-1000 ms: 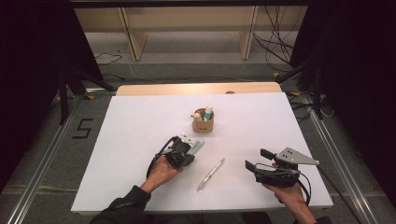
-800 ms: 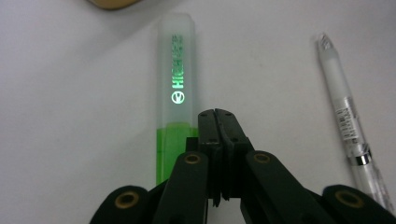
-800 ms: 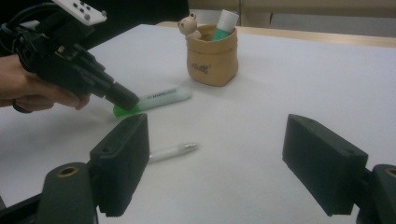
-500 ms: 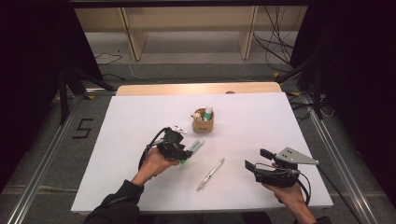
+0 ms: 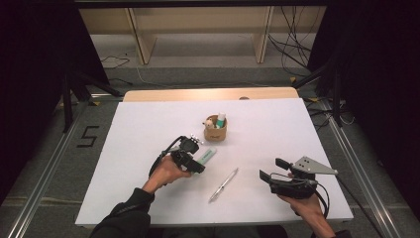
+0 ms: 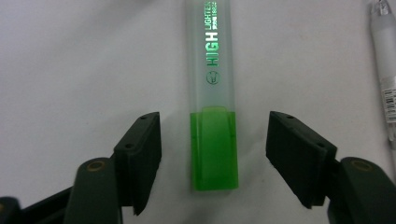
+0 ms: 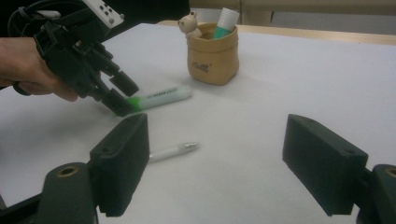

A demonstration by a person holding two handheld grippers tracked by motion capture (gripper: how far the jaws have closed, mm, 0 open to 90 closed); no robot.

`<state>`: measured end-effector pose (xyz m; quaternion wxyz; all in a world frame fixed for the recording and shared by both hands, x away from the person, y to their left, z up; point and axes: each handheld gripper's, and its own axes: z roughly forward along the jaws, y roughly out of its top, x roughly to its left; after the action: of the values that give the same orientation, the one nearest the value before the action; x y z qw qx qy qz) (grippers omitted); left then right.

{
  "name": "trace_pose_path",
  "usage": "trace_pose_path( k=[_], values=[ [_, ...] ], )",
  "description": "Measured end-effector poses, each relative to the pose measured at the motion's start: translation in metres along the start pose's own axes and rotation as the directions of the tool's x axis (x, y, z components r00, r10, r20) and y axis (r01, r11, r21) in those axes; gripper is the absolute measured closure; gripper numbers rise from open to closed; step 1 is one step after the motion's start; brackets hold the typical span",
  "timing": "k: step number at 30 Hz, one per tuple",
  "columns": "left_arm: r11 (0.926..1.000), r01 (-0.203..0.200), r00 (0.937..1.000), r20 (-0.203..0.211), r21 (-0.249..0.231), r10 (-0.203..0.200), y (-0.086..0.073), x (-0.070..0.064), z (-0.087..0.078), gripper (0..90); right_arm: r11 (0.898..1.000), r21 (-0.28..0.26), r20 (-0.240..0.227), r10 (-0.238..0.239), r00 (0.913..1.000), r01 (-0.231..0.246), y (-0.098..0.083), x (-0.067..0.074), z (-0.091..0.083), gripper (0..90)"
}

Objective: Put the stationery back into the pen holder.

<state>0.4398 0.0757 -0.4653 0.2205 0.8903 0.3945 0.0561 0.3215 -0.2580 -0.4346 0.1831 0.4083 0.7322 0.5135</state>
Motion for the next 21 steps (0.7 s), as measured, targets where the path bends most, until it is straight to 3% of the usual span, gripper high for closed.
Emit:
trace_pose_path(
  k=[10,21],
  values=[
    [0.9997,-0.01,0.9999,-0.01,0.02,0.01,0.0013,0.0029,0.0011,51.7,1.0,0.002,0.0,0.001,1.0,-0.001,0.0,-0.0008,0.0001,23.9],
    [0.9979,-0.055,0.9979,-0.032,0.035,0.056,0.0016,-0.004,0.0011,61.9,1.0,0.006,-0.001,-0.002,1.0,0.002,0.0,-0.0003,0.0006,23.9]
  ],
)
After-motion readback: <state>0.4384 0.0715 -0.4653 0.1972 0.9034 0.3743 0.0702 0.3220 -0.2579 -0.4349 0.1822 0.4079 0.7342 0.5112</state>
